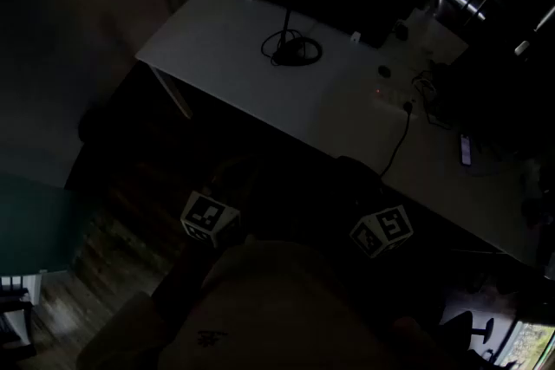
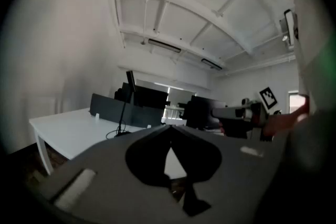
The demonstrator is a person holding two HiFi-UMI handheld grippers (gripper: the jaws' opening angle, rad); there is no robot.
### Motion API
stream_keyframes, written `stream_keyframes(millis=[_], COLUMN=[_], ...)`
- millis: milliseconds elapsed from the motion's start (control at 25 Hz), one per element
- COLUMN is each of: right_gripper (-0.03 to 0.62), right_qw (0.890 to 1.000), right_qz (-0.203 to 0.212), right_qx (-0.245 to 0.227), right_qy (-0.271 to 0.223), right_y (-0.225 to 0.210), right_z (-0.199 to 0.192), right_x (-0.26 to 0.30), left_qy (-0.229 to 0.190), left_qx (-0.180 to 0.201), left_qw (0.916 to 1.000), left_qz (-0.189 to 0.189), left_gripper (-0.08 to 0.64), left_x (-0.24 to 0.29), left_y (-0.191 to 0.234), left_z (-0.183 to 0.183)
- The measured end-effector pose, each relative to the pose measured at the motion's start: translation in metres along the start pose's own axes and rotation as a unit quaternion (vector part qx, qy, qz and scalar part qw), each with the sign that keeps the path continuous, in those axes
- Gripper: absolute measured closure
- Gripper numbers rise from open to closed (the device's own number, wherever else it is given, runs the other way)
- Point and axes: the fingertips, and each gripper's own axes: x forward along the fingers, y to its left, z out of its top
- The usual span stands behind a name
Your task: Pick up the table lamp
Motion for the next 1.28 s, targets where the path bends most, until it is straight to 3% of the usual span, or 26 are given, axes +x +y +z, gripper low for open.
stream_keyframes(millis=[240,440,680,880,1040,1280], right_gripper=[0.592,0.592,0.592,0.592,0.592,0.592], right_qw=[1.0,1.0,0.999,0.999,0.999,0.999], right_qz=[-0.006,-0.007,-0.028,-0.031,-0.031,-0.038], right_qx=[0.004,0.028,0.018,0.019,0.019,0.014], right_qy=[0.002,-0.009,-0.011,-0.009,-0.004,-0.009], right_y=[-0.004,-0.007,-0.024,-0.016,-0.019,-0.001], right_z=[-0.004,-0.002,-0.016,-0.015,-0.028,-0.019], right_x=[-0.002,-0.003,0.007,0.014,0.016,0.025], left_qy=[0.0,-0.002,-0.013,-0.005,-0.019,-0.015], left_qx=[-0.017,0.001,0.001,0.006,-0.011,0.003], left_qw=[0.9998,0.9999,0.9995,0.9996,0.999,0.9994], left_qz=[0.008,0.016,0.027,0.028,0.039,0.03], left_gripper=[0.561,0.561,0.561,0.563,0.561,0.561], left_x=[0.001,-0.001,0.003,0.002,0.001,-0.009], left_y=[0.002,0.01,0.029,0.037,0.046,0.06], left_z=[0.0,0.001,0.001,-0.004,0.002,-0.006])
